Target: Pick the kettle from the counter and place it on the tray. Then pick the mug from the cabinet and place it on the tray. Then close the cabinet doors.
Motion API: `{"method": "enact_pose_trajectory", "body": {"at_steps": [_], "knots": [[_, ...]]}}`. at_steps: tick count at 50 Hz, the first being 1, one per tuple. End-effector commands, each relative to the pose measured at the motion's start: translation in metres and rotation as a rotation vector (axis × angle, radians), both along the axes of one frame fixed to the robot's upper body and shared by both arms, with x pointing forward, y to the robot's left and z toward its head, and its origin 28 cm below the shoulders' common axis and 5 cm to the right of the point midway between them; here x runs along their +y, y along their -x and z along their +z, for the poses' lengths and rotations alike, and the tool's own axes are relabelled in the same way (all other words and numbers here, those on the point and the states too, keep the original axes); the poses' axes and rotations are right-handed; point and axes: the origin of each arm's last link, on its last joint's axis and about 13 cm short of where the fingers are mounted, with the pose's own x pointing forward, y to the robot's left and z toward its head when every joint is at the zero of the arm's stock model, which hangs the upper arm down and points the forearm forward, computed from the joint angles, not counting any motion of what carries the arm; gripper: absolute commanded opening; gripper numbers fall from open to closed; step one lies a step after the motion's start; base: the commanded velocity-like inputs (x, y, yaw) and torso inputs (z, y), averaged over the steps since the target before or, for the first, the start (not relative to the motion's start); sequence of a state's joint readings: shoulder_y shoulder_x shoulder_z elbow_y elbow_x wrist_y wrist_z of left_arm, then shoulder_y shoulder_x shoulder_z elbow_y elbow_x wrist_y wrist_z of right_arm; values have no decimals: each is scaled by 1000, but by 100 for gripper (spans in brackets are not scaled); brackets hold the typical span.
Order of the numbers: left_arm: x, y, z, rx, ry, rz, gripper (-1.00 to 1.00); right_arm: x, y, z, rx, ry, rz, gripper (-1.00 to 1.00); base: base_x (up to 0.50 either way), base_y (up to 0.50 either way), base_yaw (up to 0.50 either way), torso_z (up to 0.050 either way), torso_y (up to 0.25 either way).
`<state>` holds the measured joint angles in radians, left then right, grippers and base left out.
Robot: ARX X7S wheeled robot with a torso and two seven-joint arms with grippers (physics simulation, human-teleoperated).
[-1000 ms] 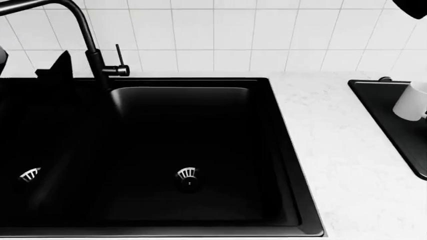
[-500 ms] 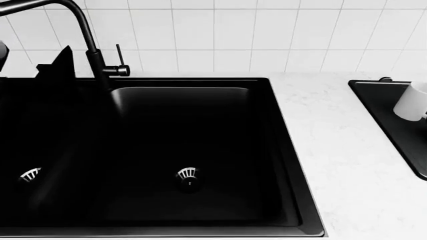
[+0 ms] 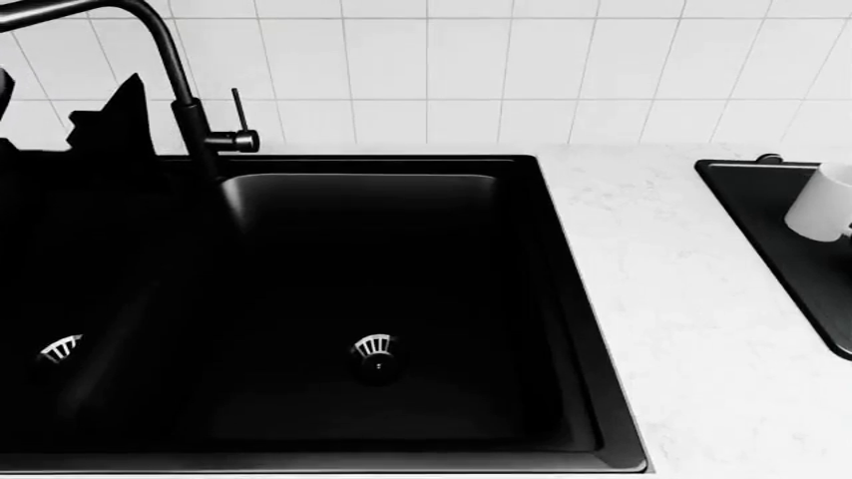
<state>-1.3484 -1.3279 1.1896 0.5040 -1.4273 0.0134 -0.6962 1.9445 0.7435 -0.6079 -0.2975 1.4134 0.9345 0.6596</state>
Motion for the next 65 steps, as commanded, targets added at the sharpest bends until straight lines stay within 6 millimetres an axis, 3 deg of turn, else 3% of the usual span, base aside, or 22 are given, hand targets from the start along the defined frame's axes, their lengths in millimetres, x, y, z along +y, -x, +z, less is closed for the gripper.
{"method": "enact_pose_trajectory", "body": {"at_steps": [1,15,26,36,65], "knots": [[-1,1,5,-20,5,-7,100,-16,22,-22,-9,-7,-53,100,0,0,0,0,0],[-4,2,11,-32,-1,-17,100,-22,43,-49,-43,-60,-57,100,0,0,0,0,0],[-7,2,14,-46,3,-26,100,-32,49,-72,-41,-87,-98,100,0,0,0,0,0],[-6,2,13,-48,5,-26,100,-34,50,-74,-39,-80,-127,100,0,73,0,0,0],[-3,6,17,-62,9,-24,100,-32,48,-69,-42,-82,-126,100,1,490,0,0,0]]}}
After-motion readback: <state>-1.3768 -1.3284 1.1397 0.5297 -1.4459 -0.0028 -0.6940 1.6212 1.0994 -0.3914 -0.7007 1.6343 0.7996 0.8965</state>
